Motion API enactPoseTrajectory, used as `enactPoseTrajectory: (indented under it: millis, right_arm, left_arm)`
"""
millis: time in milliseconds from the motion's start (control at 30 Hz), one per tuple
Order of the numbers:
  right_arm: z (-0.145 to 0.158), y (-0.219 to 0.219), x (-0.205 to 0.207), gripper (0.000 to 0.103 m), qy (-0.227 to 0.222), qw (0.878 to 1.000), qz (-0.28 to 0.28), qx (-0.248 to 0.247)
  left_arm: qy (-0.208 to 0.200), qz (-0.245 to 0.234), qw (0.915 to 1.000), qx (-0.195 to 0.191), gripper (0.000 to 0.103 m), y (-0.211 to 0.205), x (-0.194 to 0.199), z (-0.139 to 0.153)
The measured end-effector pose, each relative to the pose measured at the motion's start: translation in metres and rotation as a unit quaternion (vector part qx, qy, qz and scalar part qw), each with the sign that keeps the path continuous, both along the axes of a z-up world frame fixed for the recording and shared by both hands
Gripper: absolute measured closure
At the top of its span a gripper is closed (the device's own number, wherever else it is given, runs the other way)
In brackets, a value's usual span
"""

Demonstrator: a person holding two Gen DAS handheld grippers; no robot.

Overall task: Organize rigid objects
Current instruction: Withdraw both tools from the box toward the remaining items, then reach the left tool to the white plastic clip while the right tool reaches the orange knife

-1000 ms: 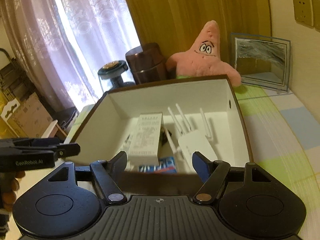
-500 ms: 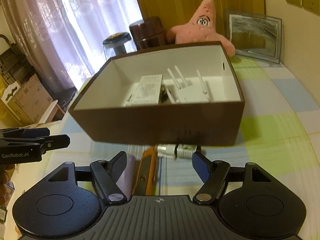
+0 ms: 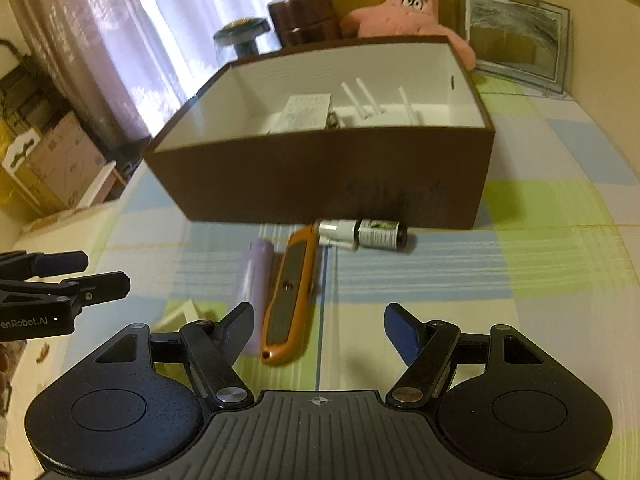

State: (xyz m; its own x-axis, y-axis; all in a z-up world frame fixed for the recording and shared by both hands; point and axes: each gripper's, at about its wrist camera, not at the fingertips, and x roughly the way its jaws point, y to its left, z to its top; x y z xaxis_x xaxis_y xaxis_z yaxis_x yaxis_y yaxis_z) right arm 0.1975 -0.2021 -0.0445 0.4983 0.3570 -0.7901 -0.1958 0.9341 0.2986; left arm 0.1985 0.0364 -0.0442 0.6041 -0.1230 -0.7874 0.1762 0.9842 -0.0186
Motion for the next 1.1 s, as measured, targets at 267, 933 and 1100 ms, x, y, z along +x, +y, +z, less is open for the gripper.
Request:
enactPoseTrajectory:
  millis: [267, 933, 1100]
  right_arm:
    - [-0.011, 0.009, -0.007, 0.034, 0.015, 1.0, 0.016, -0.007]
    - [-0.04, 0.012, -0.019, 0.034, 0.056, 0.998, 0.025, -0.021]
    - [-0.043, 0.011, -0.017, 0.034, 0.061, 0.998, 0.021, -0.022]
  left_arm:
    - [0.026, -0.004, 0.9997, 0.0, 0.03, 0.001, -0.014, -0.016]
    - [0.04, -0.056, 0.9973, 0.027, 0.036, -0.012, -0.025, -0.05]
    - [0.041, -0.068, 0.9963, 0.035, 0.04, -0.012, -0.017, -0.059]
